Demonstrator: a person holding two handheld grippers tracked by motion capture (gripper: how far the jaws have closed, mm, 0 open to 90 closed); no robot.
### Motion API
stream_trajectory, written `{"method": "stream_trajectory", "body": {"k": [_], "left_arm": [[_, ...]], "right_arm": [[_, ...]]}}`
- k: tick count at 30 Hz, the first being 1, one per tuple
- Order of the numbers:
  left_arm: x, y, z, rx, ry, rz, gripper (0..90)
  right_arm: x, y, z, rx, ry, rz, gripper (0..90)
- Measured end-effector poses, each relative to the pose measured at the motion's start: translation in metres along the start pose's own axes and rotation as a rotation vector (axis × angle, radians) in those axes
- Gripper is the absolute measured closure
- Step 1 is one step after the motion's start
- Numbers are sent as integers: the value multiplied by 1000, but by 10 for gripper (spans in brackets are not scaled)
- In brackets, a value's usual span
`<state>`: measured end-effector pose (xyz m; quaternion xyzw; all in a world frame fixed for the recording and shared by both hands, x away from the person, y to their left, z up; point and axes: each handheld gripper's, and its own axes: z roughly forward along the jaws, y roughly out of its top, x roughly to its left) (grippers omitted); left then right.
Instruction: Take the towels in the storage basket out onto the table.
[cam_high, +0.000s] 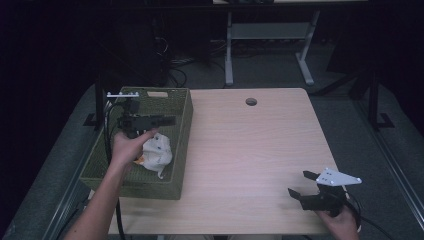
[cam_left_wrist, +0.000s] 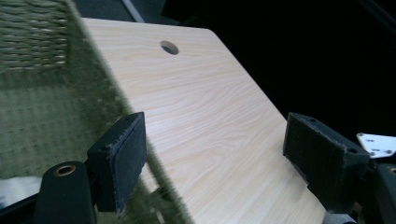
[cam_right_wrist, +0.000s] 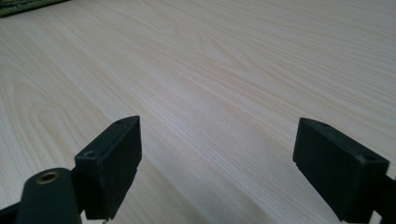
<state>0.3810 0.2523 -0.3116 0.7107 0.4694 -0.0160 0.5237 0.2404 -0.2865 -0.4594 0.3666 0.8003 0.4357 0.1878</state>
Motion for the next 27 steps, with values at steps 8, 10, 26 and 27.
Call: {"method": "stream_trajectory", "body": {"k": [8, 10, 26, 27], "left_arm": [[19, -1, -10, 10, 39, -25, 218], [25, -1, -12, 18, 53, -37, 218], [60, -11, -27, 49, 172, -85, 232], [61, -12, -27, 53, 184, -87, 232]], "right_arm": [[0, 0, 1, 2, 1, -3, 149], [0, 0, 1, 2, 2, -3, 149], [1, 1, 3, 9, 7, -11, 149], [1, 1, 3, 8, 7, -11, 149]]}}
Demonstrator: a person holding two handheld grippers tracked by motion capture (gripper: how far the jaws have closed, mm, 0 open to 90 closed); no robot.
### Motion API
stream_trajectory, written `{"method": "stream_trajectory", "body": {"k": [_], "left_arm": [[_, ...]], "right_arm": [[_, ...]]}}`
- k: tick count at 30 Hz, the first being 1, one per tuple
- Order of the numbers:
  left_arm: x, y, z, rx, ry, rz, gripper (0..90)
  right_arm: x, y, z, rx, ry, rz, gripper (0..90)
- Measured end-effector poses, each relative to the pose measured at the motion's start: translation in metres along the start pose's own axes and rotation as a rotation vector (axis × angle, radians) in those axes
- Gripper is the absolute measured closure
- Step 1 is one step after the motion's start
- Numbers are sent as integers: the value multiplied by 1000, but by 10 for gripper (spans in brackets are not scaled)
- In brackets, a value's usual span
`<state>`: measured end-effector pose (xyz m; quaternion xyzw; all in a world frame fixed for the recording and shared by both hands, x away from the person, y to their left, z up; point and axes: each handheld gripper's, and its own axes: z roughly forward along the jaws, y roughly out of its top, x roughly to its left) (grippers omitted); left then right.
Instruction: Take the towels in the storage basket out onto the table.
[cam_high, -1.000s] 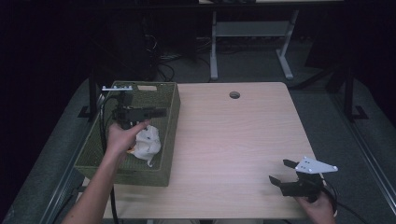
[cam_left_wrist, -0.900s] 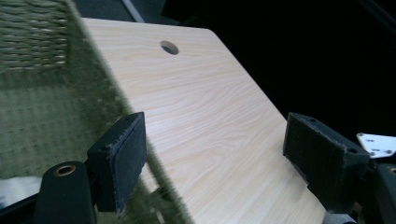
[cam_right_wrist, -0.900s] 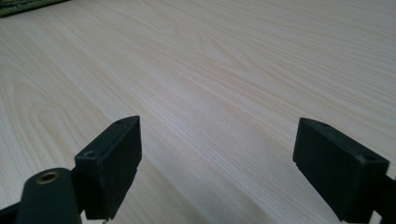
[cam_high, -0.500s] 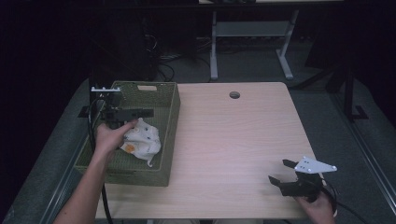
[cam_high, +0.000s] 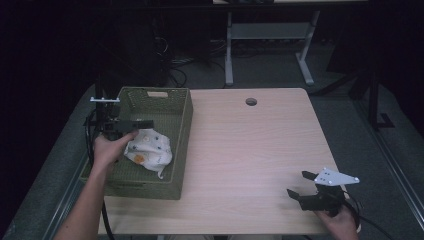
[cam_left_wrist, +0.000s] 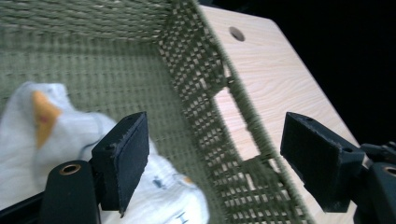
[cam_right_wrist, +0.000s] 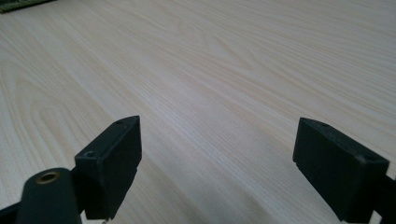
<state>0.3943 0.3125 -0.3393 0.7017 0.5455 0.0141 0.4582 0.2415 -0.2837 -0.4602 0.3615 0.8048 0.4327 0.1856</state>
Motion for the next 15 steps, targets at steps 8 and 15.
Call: {"method": "stream_trajectory", "body": {"k": [8, 15], "left_arm": [[6, -3, 1, 23, 52, 2, 238], [10, -5, 0, 44, 111, 0, 238]], "right_arm": [[1, 0, 0, 3, 2, 0, 149], [1, 0, 0, 1, 3, 1, 150]]}}
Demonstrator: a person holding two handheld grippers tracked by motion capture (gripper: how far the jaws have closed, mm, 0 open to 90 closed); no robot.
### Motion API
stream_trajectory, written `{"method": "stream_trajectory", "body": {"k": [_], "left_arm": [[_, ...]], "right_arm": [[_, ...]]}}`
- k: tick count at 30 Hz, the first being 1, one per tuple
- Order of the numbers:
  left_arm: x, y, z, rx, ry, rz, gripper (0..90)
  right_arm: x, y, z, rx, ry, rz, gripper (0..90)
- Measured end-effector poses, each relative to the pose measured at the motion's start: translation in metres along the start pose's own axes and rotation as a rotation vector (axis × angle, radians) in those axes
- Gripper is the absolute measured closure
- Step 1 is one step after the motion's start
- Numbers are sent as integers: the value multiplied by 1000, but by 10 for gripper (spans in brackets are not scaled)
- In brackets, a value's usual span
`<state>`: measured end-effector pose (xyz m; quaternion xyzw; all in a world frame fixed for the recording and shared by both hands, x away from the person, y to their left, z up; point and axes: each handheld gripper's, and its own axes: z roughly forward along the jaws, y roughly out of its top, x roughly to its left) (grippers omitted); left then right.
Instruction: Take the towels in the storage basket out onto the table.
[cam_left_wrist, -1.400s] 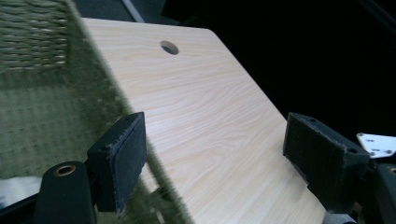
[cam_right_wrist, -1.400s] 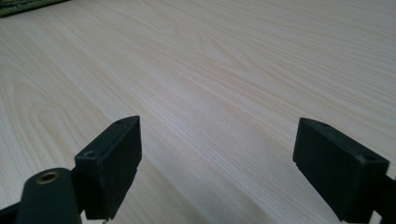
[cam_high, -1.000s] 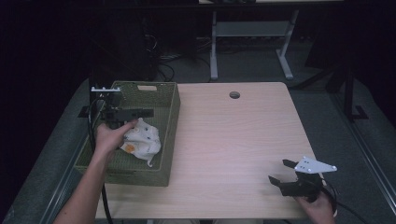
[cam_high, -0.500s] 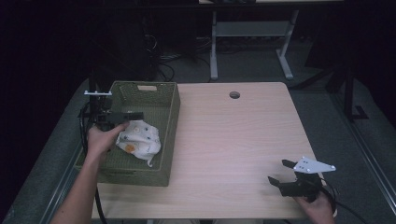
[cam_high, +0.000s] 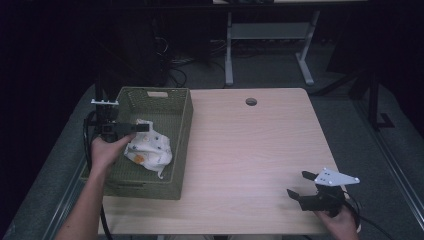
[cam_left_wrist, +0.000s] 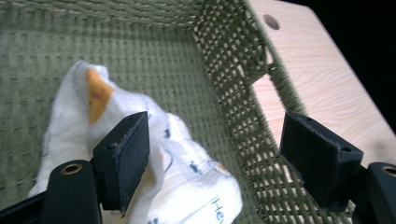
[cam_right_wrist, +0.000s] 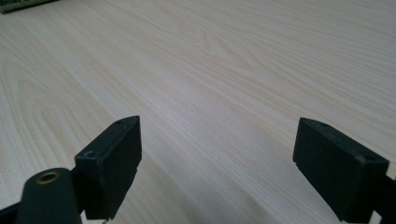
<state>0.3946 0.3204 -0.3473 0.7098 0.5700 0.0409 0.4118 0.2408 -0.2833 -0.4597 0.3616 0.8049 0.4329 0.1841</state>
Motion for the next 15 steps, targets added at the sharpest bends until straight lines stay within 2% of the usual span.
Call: {"method": "stream_trajectory", "body": {"k": [10, 15], "left_arm": [[3, -3, 3, 38, 48, -3, 254], [3, -3, 6, 78, 84, 9, 280]], "right_arm": [[0, 1, 0, 2, -2, -7, 150], [1, 1, 0, 0, 1, -5, 150]]}}
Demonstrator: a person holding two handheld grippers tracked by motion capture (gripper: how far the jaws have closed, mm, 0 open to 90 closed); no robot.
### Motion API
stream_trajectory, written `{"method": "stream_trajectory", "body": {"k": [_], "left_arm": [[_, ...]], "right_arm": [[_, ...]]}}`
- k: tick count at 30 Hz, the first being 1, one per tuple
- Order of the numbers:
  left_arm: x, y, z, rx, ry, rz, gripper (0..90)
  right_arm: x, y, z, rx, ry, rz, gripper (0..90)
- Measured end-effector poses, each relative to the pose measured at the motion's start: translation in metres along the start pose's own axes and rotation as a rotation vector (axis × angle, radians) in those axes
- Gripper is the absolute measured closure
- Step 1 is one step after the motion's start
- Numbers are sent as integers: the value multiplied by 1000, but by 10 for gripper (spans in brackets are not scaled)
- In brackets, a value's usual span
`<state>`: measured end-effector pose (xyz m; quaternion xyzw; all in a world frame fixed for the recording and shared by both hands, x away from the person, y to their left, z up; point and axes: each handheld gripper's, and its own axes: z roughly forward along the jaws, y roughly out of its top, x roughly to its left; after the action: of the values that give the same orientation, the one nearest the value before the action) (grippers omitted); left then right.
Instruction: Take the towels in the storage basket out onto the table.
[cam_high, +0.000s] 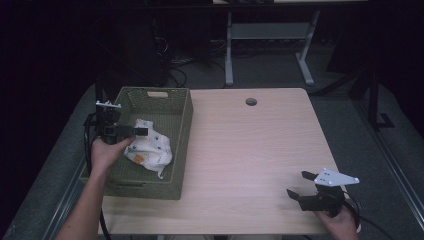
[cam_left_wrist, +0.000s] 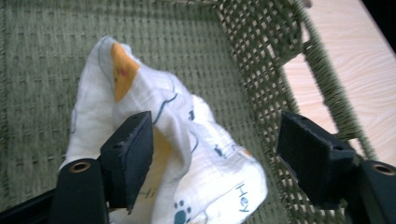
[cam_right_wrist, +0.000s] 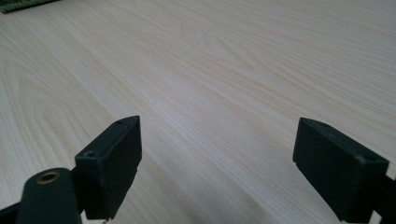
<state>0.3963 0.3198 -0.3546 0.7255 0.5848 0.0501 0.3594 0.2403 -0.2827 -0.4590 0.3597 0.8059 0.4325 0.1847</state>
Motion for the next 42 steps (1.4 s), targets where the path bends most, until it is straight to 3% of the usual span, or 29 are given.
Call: {"method": "stream_trajectory", "body": {"k": [7, 21, 26, 35, 42], "left_arm": [[4, -2, 3, 27, 27, -6, 299], [3, -5, 22, 168, 114, 32, 358], [1, -4, 29, 222, 136, 39, 423], [-3, -3, 36, 260, 152, 49, 601], [-4, -5, 35, 262, 127, 67, 852]], "right_arm": [[0, 0, -1, -4, -1, -4, 150], [1, 0, 0, -1, 5, -1, 150], [1, 0, 0, -1, 8, -1, 150], [1, 0, 0, -2, 10, -2, 150], [1, 0, 0, -5, 9, -3, 150]]}}
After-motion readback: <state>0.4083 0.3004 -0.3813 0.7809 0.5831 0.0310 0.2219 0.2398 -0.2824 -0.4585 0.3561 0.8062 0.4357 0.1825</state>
